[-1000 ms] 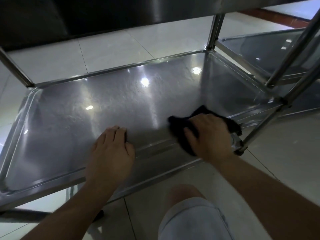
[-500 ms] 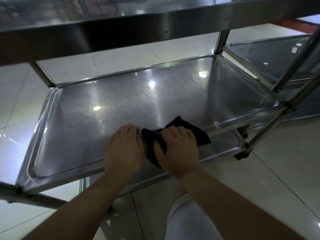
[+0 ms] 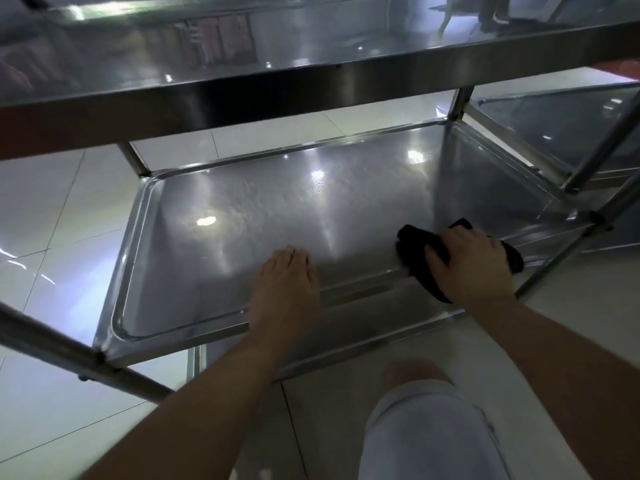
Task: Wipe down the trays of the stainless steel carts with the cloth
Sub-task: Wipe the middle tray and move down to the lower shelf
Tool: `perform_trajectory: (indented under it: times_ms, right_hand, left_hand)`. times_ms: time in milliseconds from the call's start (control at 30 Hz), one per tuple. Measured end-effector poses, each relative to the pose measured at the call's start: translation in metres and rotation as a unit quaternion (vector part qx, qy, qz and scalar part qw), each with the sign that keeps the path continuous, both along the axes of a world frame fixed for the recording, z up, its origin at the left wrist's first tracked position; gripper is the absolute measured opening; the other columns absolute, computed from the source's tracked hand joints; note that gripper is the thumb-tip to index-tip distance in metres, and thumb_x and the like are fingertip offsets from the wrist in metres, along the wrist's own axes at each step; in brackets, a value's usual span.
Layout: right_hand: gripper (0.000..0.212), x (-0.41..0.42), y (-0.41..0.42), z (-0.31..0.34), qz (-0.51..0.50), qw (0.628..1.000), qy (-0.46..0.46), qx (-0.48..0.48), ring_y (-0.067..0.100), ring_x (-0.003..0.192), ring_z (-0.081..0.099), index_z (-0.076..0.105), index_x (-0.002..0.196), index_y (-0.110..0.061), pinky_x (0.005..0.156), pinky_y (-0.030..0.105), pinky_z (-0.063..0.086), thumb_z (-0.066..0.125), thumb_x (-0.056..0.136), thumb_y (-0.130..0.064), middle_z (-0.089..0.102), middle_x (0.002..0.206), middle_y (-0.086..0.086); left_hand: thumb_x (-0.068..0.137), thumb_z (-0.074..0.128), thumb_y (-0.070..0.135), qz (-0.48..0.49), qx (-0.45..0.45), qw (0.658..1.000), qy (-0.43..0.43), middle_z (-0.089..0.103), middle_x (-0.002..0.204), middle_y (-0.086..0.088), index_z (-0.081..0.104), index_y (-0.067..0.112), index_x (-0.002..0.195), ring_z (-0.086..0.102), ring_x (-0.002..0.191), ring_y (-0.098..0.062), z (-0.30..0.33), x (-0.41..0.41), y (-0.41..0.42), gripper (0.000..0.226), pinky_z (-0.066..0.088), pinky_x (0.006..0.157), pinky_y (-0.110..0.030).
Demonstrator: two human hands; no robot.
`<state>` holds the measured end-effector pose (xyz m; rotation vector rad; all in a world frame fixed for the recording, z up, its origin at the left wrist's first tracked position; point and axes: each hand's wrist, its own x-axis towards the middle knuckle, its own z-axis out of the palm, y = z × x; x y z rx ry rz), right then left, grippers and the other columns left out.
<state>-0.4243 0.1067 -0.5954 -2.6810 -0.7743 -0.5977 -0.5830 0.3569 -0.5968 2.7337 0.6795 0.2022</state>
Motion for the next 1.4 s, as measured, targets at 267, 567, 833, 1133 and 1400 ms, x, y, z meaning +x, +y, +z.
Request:
perform_trajectory:
  times_ms: [267, 567, 833, 1133, 1400]
  right_hand:
    - [0.034, -0.042, 0.039, -0.007, 0.006, 1.0, -0.011, 0.026, 0.036, 0.08, 0.057, 0.061, 0.083, -0.014, 0.073, 0.042, 0.039, 0.051, 0.092, -0.045, 0.061, 0.082, 0.006]
    - [0.032, -0.094, 0.109, -0.001, 0.115, 0.988, 0.099, 0.031, 0.027, 0.088, 0.055, 0.066, 0.095, -0.019, 0.082, 0.041, 0.041, 0.047, 0.094, -0.045, 0.062, 0.09, -0.001]
    - [0.038, -0.083, 0.132, 0.07, 0.102, 0.933, 0.282, -0.2, 0.03, 0.109, 0.056, 0.061, 0.103, -0.02, 0.091, 0.042, 0.04, 0.039, 0.102, -0.051, 0.063, 0.11, 0.004]
    - [0.046, -0.195, 0.106, 0.189, 0.142, 0.694, 0.545, -0.448, 0.018, 0.078, 0.057, 0.061, 0.087, -0.017, 0.069, 0.03, 0.044, 0.04, 0.102, -0.056, 0.058, 0.085, -0.001]
    - [0.04, -0.31, 0.145, 0.345, 0.126, 0.658, 0.623, -0.404, 0.021, 0.08, 0.055, 0.053, 0.076, -0.021, 0.076, 0.034, 0.042, 0.04, 0.104, -0.047, 0.053, 0.076, -0.001]
  left_hand:
    - [0.111, 0.025, 0.037, 0.012, 0.01, 1.0, -0.005, 0.045, 0.158, -0.011, 0.049, 0.012, 0.149, 0.034, 0.15, -0.03, -0.003, 0.001, -0.005, 0.051, 0.023, 0.125, -0.044]
    - [0.109, 0.021, 0.039, -0.013, -0.057, 0.998, 0.014, 0.037, 0.163, -0.01, 0.045, 0.013, 0.152, 0.029, 0.153, -0.027, -0.001, 0.004, 0.012, 0.056, 0.018, 0.127, -0.042]
    - [0.105, 0.024, 0.038, -0.001, -0.218, 0.966, 0.139, 0.049, 0.152, -0.017, 0.053, 0.006, 0.144, 0.04, 0.144, -0.035, 0.059, -0.034, 0.039, 0.058, 0.029, 0.122, -0.046]
    - [0.108, 0.032, 0.038, -0.009, -0.224, 0.901, 0.372, 0.047, 0.153, -0.007, 0.048, 0.018, 0.148, 0.049, 0.136, -0.031, 0.178, -0.212, 0.026, 0.047, 0.043, 0.11, -0.044]
    - [0.109, 0.034, 0.037, 0.017, -0.269, 0.87, 0.414, 0.053, 0.145, -0.011, 0.046, 0.016, 0.148, 0.049, 0.133, -0.033, 0.329, -0.342, 0.033, 0.047, 0.044, 0.108, -0.043]
